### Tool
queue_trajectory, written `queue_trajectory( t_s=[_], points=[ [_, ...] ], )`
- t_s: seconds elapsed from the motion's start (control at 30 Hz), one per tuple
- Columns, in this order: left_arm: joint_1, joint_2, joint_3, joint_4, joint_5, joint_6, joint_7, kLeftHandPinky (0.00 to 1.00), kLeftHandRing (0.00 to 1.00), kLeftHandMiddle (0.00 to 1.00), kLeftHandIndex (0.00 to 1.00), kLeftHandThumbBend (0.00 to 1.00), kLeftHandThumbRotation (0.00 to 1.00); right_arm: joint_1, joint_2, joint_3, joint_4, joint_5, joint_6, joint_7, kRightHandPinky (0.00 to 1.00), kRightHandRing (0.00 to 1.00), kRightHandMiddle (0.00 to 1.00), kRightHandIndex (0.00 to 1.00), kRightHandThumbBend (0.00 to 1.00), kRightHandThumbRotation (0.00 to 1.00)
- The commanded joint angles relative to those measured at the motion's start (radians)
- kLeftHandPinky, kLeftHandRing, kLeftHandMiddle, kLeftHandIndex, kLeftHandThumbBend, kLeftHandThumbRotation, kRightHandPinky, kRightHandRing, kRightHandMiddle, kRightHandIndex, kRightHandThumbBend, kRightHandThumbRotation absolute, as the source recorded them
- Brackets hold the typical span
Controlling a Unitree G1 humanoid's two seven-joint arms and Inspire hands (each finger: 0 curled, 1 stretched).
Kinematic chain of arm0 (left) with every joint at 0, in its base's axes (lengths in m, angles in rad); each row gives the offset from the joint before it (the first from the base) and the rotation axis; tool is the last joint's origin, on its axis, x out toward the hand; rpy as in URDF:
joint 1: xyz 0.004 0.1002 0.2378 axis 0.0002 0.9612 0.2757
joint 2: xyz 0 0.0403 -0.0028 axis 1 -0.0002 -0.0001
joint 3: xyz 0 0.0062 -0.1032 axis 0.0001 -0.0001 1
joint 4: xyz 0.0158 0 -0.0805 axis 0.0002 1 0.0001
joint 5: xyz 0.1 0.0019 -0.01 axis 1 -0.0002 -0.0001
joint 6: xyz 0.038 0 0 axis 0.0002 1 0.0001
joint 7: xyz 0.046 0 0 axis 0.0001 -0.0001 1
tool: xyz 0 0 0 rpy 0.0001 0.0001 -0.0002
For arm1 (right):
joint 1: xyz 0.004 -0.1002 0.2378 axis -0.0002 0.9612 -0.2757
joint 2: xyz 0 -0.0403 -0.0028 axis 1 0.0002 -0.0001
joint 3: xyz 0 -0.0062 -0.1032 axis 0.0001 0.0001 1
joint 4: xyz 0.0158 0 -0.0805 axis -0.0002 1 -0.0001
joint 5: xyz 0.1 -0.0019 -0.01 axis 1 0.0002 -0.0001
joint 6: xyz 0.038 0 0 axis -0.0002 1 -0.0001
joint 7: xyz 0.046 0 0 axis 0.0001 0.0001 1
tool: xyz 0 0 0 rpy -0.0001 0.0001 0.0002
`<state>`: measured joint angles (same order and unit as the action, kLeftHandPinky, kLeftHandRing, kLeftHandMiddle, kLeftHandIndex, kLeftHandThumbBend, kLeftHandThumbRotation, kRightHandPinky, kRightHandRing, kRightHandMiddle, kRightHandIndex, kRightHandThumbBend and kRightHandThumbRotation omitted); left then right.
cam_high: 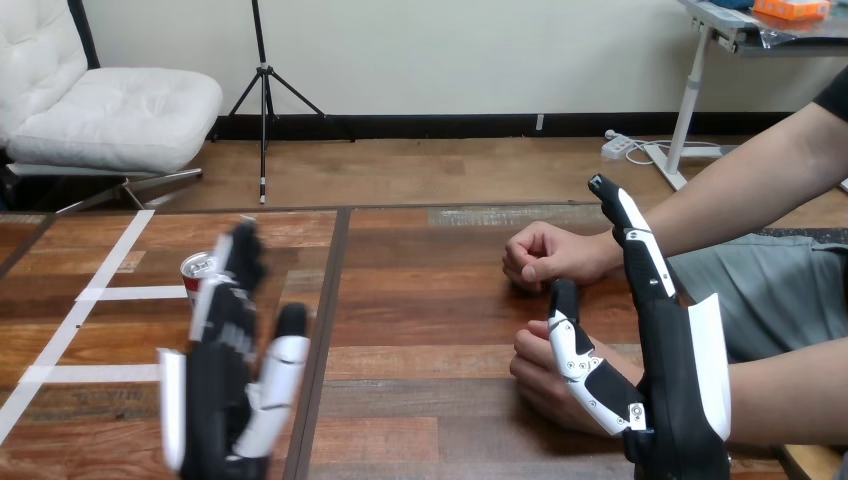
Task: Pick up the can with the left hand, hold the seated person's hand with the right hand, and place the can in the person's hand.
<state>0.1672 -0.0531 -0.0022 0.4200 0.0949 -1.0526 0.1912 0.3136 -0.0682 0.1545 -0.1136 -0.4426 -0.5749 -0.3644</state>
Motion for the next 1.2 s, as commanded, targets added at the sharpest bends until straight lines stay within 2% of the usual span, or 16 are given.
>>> queue_trajectory(
  t_s=[0.0, 0.2, 0.3, 0.37, 0.53, 0.63, 0.8, 0.93, 1.17],
  points=[
    [-0.085, -0.003, 0.06, -0.048, 0.048, -0.045, 0.034, 0.93, 0.94, 0.94, 0.92, 0.56, 0.72, -0.054, 0.018, -0.009, -0.018, 0.009, -0.012, 0.001, 0.95, 0.95, 0.95, 0.92, 0.1, 0.01],
    [-0.106, 0.002, 0.1, -0.043, 0.074, -0.069, 0.064, 0.94, 0.95, 0.95, 0.92, 0.59, 0.69, -0.058, 0.019, -0.01, -0.012, 0.012, -0.015, 0.0, 0.95, 0.95, 0.94, 0.92, 0.1, 0.01],
    [-0.12, 0.0, 0.146, -0.042, 0.131, -0.08, 0.109, 0.95, 0.96, 0.95, 0.92, 0.62, 0.66, -0.057, 0.02, -0.01, -0.015, 0.006, -0.008, 0.0, 0.95, 0.95, 0.94, 0.92, 0.1, 0.01],
    [-0.123, -0.004, 0.181, -0.058, 0.198, -0.07, 0.153, 0.95, 0.96, 0.96, 0.92, 0.63, 0.65, -0.057, 0.02, -0.01, -0.015, 0.004, -0.005, 0.0, 0.95, 0.95, 0.95, 0.92, 0.1, 0.01],
    [-0.13, -0.001, 0.228, -0.084, 0.307, -0.038, 0.238, 0.97, 0.98, 0.97, 0.94, 0.65, 0.64, -0.058, 0.021, -0.009, -0.014, 0.003, -0.003, 0.001, 0.94, 0.95, 0.95, 0.92, 0.09, 0.02],
    [-0.136, 0.005, 0.238, -0.089, 0.332, -0.019, 0.271, 0.99, 0.99, 0.98, 0.95, 0.65, 0.63, -0.06, 0.021, -0.009, -0.011, 0.006, -0.007, 0.003, 0.94, 0.95, 0.95, 0.92, 0.09, 0.02],
    [-0.146, 0.017, 0.246, -0.087, 0.353, 0.012, 0.315, 1.0, 1.0, 0.99, 0.96, 0.65, 0.54, -0.061, 0.02, -0.007, -0.009, 0.01, -0.008, 0.006, 0.94, 0.95, 0.95, 0.92, 0.09, 0.02],
    [-0.161, 0.029, 0.261, -0.082, 0.399, 0.067, 0.374, 1.0, 1.0, 0.98, 0.96, 0.67, 0.47, -0.06, 0.022, -0.007, -0.011, 0.011, -0.004, 0.007, 0.95, 0.95, 0.95, 0.92, 0.09, 0.02],
    [-0.19, 0.064, 0.262, -0.06, 0.469, 0.163, 0.463, 1.0, 1.0, 0.98, 0.96, 0.73, 0.45, -0.058, 0.021, -0.008, -0.012, 0.012, -0.004, 0.009, 0.95, 0.95, 0.95, 0.92, 0.1, 0.03]
  ],
)
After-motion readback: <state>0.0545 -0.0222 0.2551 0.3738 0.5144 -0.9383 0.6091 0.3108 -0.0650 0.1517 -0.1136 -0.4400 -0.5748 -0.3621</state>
